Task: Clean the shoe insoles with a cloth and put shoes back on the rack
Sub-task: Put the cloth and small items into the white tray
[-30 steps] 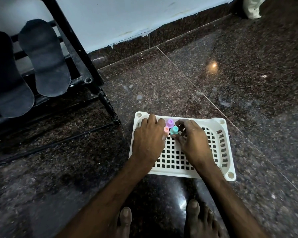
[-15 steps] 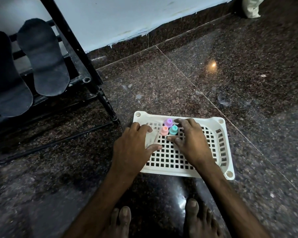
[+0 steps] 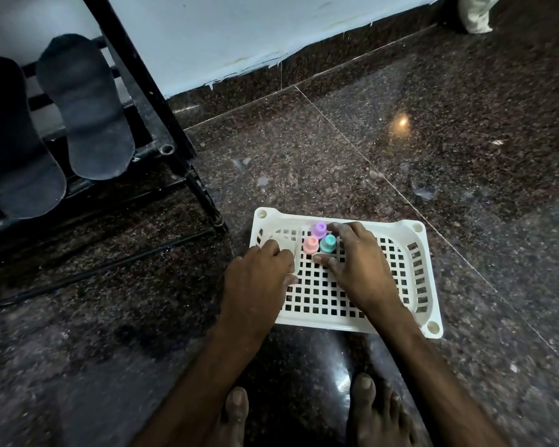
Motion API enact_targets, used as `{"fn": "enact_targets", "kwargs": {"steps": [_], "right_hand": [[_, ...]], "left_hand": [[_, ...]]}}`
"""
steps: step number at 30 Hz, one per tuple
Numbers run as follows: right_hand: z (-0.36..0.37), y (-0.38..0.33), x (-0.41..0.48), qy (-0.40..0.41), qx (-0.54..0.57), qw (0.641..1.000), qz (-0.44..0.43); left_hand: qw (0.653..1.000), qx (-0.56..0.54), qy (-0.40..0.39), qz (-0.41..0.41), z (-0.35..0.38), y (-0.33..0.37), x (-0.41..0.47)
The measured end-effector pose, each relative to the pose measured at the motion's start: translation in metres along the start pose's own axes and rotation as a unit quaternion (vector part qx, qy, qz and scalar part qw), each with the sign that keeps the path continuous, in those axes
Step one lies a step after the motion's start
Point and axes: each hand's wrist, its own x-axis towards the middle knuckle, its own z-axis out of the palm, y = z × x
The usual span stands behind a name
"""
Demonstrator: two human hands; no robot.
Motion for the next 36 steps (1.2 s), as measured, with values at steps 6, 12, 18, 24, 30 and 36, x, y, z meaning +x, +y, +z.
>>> {"fn": "enact_targets", "kwargs": {"steps": [6,12,18,24,30,36], "right_hand": [[0.002,0.001,0.003,0.009,-0.009,1.000,-0.011],[0.003,0.009,0.000,0.024,0.048,0.999,0.001],[0.006,0.009,0.001,0.036,0.023,0.999,-0.002],[0.007,0.008,-0.001,0.027,0.030,0.999,0.004],[-0.003,0.004,-0.025,0.063,0.032,0.997,0.017],[0.008,0.015,-0.082,0.095,0.005,0.994,-0.057]], "left_hand": [[1.000,0.010,0.014,0.005,0.003,0.005,0.008],[1.000,0.003,0.026,0.011,0.006,0.003,0.005],[0.999,0.000,0.032,0.024,0.009,-0.002,0.004],[0.999,-0.004,0.039,0.033,0.013,-0.005,0.005],[0.990,-0.036,0.130,0.040,0.007,0.004,-0.019],[0.983,-0.011,0.127,0.135,0.051,0.014,-0.075]]}}
